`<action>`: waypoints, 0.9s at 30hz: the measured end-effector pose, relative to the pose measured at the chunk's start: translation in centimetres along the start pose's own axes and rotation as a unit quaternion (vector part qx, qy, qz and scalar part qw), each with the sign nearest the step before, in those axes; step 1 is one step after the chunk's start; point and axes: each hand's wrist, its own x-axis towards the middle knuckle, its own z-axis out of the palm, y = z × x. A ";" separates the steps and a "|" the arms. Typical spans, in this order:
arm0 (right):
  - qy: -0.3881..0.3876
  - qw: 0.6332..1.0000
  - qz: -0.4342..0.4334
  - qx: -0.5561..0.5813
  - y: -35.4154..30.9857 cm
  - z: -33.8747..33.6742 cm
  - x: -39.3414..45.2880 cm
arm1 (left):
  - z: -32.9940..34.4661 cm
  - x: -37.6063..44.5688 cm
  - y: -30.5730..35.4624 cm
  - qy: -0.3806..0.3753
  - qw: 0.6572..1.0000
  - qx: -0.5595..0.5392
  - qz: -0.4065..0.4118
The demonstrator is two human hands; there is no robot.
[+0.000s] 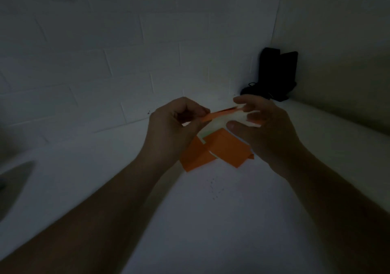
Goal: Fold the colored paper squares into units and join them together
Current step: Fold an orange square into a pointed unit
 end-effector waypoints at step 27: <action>-0.056 0.970 -0.044 0.231 -1.3 -0.4 -0.3 | 0.1 0.1 1.2 -0.014 0.985 -0.161 -0.066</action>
